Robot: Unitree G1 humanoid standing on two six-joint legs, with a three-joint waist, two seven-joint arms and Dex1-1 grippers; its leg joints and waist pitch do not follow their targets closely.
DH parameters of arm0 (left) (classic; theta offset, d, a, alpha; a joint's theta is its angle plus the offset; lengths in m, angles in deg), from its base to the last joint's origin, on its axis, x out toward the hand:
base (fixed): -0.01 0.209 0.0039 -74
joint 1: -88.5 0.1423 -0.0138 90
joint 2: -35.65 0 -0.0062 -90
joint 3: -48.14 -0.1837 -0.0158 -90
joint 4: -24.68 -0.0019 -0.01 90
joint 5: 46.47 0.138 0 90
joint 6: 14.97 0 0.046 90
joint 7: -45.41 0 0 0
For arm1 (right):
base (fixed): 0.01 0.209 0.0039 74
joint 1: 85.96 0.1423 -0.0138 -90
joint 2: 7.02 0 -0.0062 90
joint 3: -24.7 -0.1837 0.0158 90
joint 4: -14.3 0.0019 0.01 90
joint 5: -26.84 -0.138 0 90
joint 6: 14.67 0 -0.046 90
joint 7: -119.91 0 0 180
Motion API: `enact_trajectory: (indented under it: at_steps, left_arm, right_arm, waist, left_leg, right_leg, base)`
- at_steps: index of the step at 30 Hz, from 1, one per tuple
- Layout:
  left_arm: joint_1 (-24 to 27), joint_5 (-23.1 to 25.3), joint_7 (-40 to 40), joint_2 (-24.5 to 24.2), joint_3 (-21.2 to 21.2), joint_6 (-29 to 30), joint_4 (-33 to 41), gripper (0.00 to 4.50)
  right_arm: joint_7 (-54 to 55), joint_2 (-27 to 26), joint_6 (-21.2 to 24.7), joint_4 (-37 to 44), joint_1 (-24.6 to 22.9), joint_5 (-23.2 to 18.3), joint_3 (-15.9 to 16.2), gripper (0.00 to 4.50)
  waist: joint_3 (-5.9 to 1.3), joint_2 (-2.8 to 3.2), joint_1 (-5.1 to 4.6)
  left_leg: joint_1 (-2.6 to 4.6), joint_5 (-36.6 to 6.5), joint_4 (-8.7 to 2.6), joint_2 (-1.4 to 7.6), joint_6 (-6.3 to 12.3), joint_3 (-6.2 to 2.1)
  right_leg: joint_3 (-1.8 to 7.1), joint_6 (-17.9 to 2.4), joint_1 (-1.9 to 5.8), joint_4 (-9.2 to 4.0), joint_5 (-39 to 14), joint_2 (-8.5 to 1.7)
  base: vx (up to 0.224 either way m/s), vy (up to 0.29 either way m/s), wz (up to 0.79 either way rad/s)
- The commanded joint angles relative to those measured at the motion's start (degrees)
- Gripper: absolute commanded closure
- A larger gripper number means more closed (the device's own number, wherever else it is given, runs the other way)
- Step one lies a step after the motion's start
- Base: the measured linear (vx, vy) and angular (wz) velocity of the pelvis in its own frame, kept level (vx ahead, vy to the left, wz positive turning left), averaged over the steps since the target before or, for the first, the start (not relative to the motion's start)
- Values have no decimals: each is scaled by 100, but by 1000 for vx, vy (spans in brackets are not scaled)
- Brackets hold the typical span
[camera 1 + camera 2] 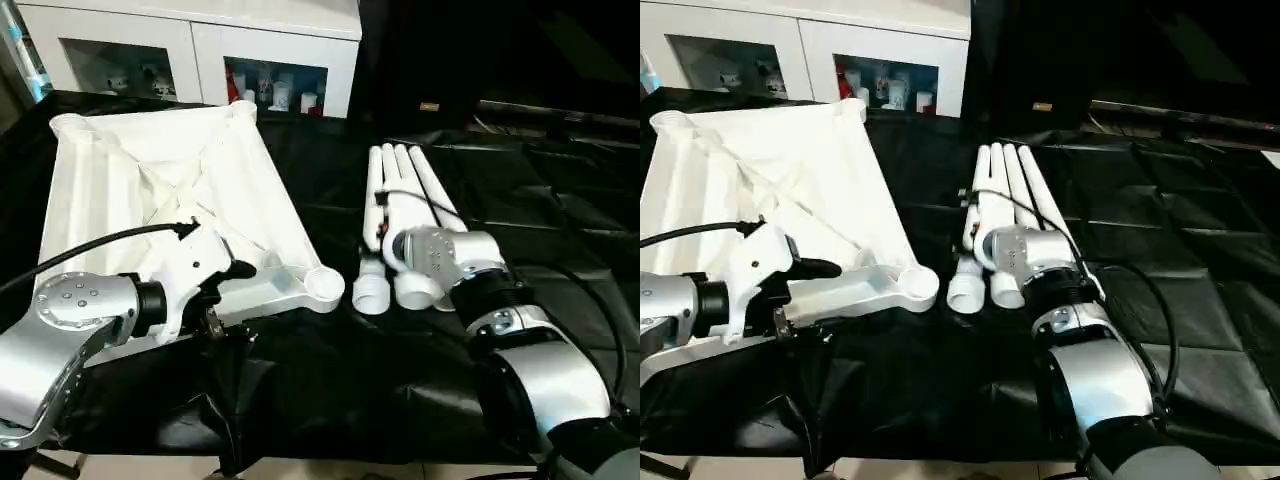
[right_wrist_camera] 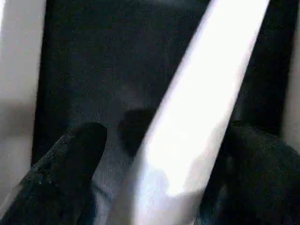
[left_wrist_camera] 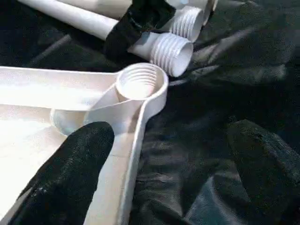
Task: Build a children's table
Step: Pick table leg
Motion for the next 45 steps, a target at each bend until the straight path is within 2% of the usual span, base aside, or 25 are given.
enact_trajectory:
  at_steps: [1, 3, 8, 9, 14, 15, 16, 18, 19, 21, 22, 23, 24, 25, 26, 27, 28, 30, 32, 33, 36, 37, 39, 41, 45]
  left_arm:
    - [-28, -59, -63, -82, -38, 87, 142, 1]
    - [-42, -63, -28, -71, -24, 137, 156, 0]
    - [-179, -52, 283, 137, 13, 378, 121, 0]
    - [-222, -14, 444, 239, 14, 354, 76, 0]
    - [-273, 23, 696, 439, 33, 269, -27, 0]
    - [-274, -68, 690, 512, 81, 315, -54, 0]
    - [-269, -111, 694, 551, 110, 331, -65, 0]
    - [-260, -192, 810, 725, 225, 383, -190, 0]
    - [-256, -201, 861, 785, 246, 367, -264, 0]
    - [-256, -246, 949, 910, 291, 316, -382, 0]
    - [-256, -246, 949, 910, 291, 316, -382, 0]
    - [-330, -353, 1073, 1123, 390, 353, -523, 0]
    - [-443, -412, 1193, 1292, 454, 460, -653, 0]
    - [-493, -436, 1237, 1351, 485, 534, -703, 0]
    - [-511, -446, 1254, 1372, 501, 572, -721, 0]
    - [-533, -465, 1255, 1408, 525, 543, -753, 0]
    - [-586, -508, 1299, 1500, 587, 533, -813, 0]
    - [-774, -633, 1453, 1749, 751, 542, -978, 0]
    - [-1045, -846, 1652, 2056, 945, 598, -1143, 0]
    - [-1252, -1004, 1787, 2272, 1073, 651, -1251, 0]
    - [-1699, -1368, 2109, 2787, 1411, 853, -1550, 0]
    - [-1820, -1500, 2254, 2974, 1542, 933, -1680, 0]
    - [-1984, -1739, 2470, 3289, 1759, 1108, -1908, 0]
    - [-2082, -1830, 2549, 3469, 1827, 1184, -2081, 0]
    - [-2502, -1955, 2761, 3786, 1957, 1235, -2481, 0]
  right_arm:
    - [31, 13, 137, -182, 84, 58, -34, 18]
    - [65, 18, 124, -271, 116, 71, -65, 32]
    - [178, 38, 64, -454, 187, -6, -252, 79]
    - [244, 50, 25, -536, 224, -52, -342, 90]
    - [361, 73, -39, -670, 287, -206, -587, 134]
    - [359, 78, 1, -676, 295, -272, -666, 141]
    - [355, 82, 19, -671, 296, -292, -689, 146]
    - [404, 82, 25, -652, 279, -363, -823, 168]
    - [424, 82, 22, -646, 271, -404, -900, 178]
    - [468, 81, 0, -630, 262, -446, -978, 188]
    - [468, 81, 0, -630, 262, -446, -978, 197]
    - [484, 96, 5, -579, 244, -508, -1070, 210]
    - [470, 142, 81, -492, 226, -539, -1105, 219]
    - [461, 162, 135, -437, 214, -544, -1102, 226]
    - [457, 169, 159, -412, 208, -543, -1096, 242]
    - [454, 188, 209, -316, 181, -566, -1114, 242]
    - [435, 220, 286, -190, 151, -594, -1147, 257]
    - [354, 295, 434, 167, 58, -656, -1188, 260]
    - [198, 355, 522, 606, -59, -776, -1265, 265]
    - [31, 374, 486, 924, -149, -905, -1339, 265]
    - [-546, 398, 367, 1740, -445, -1212, -1336, 267]
    - [-956, 398, 390, 2232, -666, -1441, -1283, 267]
    - [-1645, 409, 518, 3165, -1113, -1922, -1228, 267]
    - [-2106, 428, 686, 3919, -1495, -2348, -1220, 267]
    - [-2681, 562, 887, 4891, -1989, -2838, -1091, 267]
  waist:
    - [-400, 108, 17]
    - [-401, 71, 20]
    - [-390, 75, 49]
    - [-396, 39, 55]
    - [-409, 40, 72]
    - [-410, 82, 80]
    - [-417, 55, 73]
    - [-420, 132, 83]
    - [-427, 95, 76]
    - [-430, 154, 88]
    - [-436, 153, 84]
    - [-434, 213, 86]
    - [-434, 182, 76]
    - [-444, 272, 94]
    - [-447, 233, 104]
    - [-445, 297, 113]
    - [-435, 243, 96]
    - [-445, 330, 110]
    - [-452, 288, 127]
    - [-465, 312, 155]
    - [-460, 304, 218]
    - [-464, 391, 242]
    - [-462, 327, 254]
    - [-472, 322, 283]
    - [-454, 312, 339]
  left_leg:
    - [52, -698, -381, 111, -382, 22]
    - [54, -766, -380, 118, -394, 27]
    - [66, -894, -383, 122, -463, 23]
    - [55, -899, -385, 122, -462, 17]
    - [48, -893, -372, 112, -442, 17]
    - [50, -891, -373, 112, -447, 11]
    - [48, -870, -368, 111, -432, 17]
    - [50, -842, -364, 103, -450, 12]
    - [45, -847, -363, 100, -437, 13]
    - [49, -877, -361, 92, -433, 5]
    - [53, -886, -360, 95, -436, 6]
    - [53, -889, -363, 93, -450, -7]
    - [54, -894, -360, 93, -441, 4]
    - [83, -928, -344, 89, -458, 3]
    - [64, -927, -350, 86, -437, -9]
    - [55, -923, -350, 84, -445, -22]
    - [49, -942, -349, 79, -404, -8]
    - [60, -888, -335, 80, -417, -19]
    - [37, -751, -332, 67, -364, -15]
    - [59, -671, -309, 64, -340, -5]
    - [47, -613, -313, 72, -247, -11]
    - [24, -566, -313, 61, -243, -41]
    - [30, -565, -303, 66, -93, -26]
    - [4, -428, -292, 62, 110, -28]
    - [37, -506, -313, 84, 150, -27]
  right_leg:
    - [192, -1083, 289, -311, -382, -339]
    - [196, -1039, 291, -327, -533, -349]
    - [199, -964, 260, -338, -766, -345]
    - [199, -928, 270, -330, -836, -347]
    - [192, -888, 264, -333, -806, -339]
    - [191, -895, 263, -323, -780, -345]
    - [190, -906, 271, -326, -724, -342]
    - [188, -951, 263, -313, -582, -332]
    - [183, -973, 277, -315, -519, -323]
    - [183, -985, 276, -310, -466, -322]
    - [177, -1013, 279, -314, -418, -318]
    - [170, -1050, 280, -297, -351, -315]
    - [173, -1062, 284, -313, -312, -311]
    - [168, -1105, 273, -311, -202, -302]
    - [163, -1141, 303, -295, -158, -303]
    - [164, -1153, 309, -284, -150, -317]
    - [169, -1153, 316, -315, -182, -311]
    - [165, -1162, 320, -300, -85, -304]
    - [168, -1183, 366, -297, 59, -307]
    - [173, -1205, 356, -297, 205, -305]
    - [171, -1245, 382, -302, 366, -310]
    - [161, -1279, 403, -275, 393, -329]
    - [173, -1282, 436, -312, 558, -318]
    - [176, -1320, 458, -326, 523, -338]
    - [165, -1252, 418, -399, -73, -339]
  base:
    - [0, 0, 0]
    - [0, 0, 0]
    - [0, 0, 0]
    - [0, 0, 0]
    - [0, 0, 0]
    - [0, 0, 0]
    - [0, 0, 0]
    - [0, 0, 0]
    - [0, 0, 0]
    - [0, 0, 0]
    - [0, 0, 0]
    - [0, 0, 0]
    - [0, 0, 0]
    - [0, 0, 0]
    - [0, 0, 0]
    - [0, 0, 0]
    - [0, 0, 0]
    - [0, 0, 0]
    - [0, 0, 0]
    - [0, 0, 0]
    - [0, 0, 0]
    - [0, 0, 0]
    - [0, 0, 0]
    - [0, 0, 0]
    - [0, 0, 0]
